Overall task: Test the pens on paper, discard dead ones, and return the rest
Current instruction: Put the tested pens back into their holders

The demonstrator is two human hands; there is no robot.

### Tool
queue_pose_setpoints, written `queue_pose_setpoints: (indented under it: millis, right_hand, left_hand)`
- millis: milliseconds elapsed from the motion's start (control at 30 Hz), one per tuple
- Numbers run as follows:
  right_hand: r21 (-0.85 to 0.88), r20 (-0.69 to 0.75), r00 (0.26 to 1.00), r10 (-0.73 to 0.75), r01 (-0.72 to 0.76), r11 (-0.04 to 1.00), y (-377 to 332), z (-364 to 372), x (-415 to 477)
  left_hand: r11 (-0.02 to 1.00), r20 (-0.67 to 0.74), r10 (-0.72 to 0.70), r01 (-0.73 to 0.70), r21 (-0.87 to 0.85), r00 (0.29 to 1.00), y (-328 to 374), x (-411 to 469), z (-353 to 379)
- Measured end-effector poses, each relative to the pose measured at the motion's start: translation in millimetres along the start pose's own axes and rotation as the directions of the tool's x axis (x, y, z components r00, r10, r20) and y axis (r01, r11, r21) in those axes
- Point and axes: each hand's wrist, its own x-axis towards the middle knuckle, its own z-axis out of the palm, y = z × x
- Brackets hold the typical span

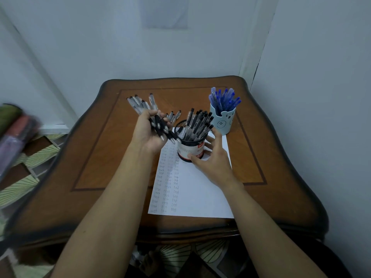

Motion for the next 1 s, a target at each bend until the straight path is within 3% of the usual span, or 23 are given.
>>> queue_pose_setpoints:
  millis: [200, 500, 733, 1000]
  right_hand:
    - [0.011, -0.001, 1.0, 0.003, -0.003, 1.0, -0.3, 0.3, 0.1]
    - [-0.006, -0.006, 1.0, -0.008, 0.008, 1.0, 3.0, -0.1, 0.7]
    - [0.002, 0.0, 1.0, 0.002, -0.002, 1.0, 4.4, 0.4, 2.0]
    - [-0.009, -0.015, 1.0, -0.018, 0.017, 1.0, 2.0, -0.1, 0.2]
  left_hand:
    - [0.989, -0.176, 0.111, -0.126, -0.076, 0.978, -6.8, 3.1, 22.8]
    - [0.949, -0.248, 0.296, -0.255, 0.184, 0.922, -31.4, -8.8, 36.5]
    - [0.955, -0.343, 0.283, -0.23, 0.186, 0.896, -30.7, -3.8, 45.0]
    - [0.952, -0.335, 0.298, -0.253, 0.174, 0.894, -40.3, 1.7, 39.6]
